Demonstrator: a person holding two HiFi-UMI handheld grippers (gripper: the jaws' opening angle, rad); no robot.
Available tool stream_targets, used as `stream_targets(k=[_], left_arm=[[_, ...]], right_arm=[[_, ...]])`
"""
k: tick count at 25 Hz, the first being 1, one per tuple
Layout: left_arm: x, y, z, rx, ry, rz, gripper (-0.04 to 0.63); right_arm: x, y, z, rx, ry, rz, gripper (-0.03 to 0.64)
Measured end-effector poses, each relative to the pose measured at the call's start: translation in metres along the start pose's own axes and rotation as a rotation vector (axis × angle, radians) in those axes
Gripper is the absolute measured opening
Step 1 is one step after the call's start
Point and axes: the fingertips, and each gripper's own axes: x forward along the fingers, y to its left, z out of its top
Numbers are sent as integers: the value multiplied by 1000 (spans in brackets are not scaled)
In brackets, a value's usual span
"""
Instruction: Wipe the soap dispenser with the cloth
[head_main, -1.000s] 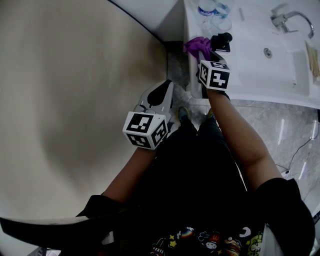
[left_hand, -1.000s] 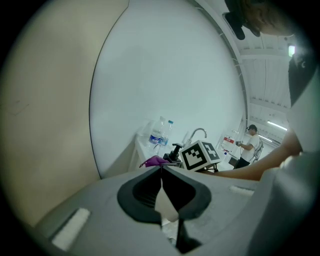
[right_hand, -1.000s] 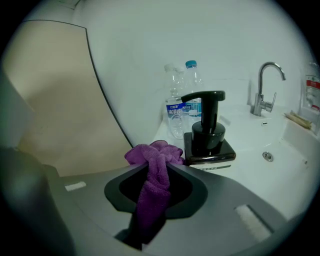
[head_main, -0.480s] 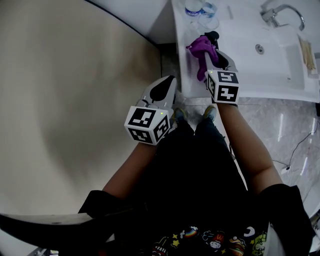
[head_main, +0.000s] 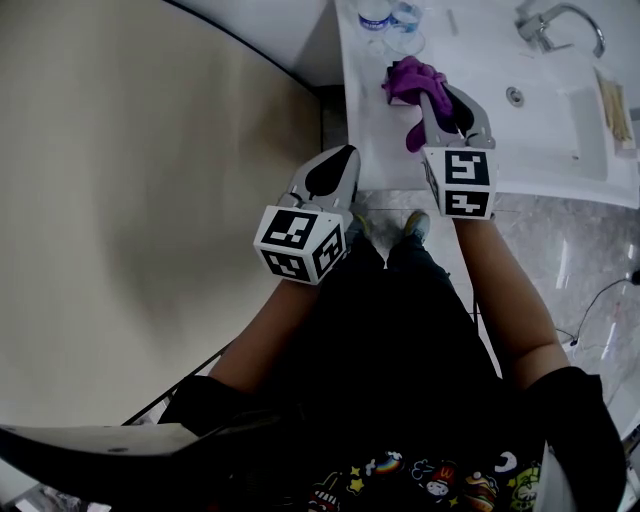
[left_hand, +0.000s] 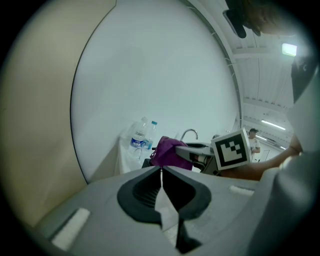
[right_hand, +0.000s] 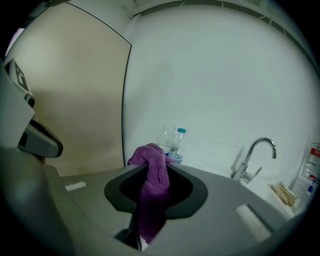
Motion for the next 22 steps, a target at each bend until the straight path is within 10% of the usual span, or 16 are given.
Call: stream_targets(k=[22], left_arm=[[18,-29,-4,-22,-8,110,6]], right_arm=[[-35,105,-137,-483,315,854,104]])
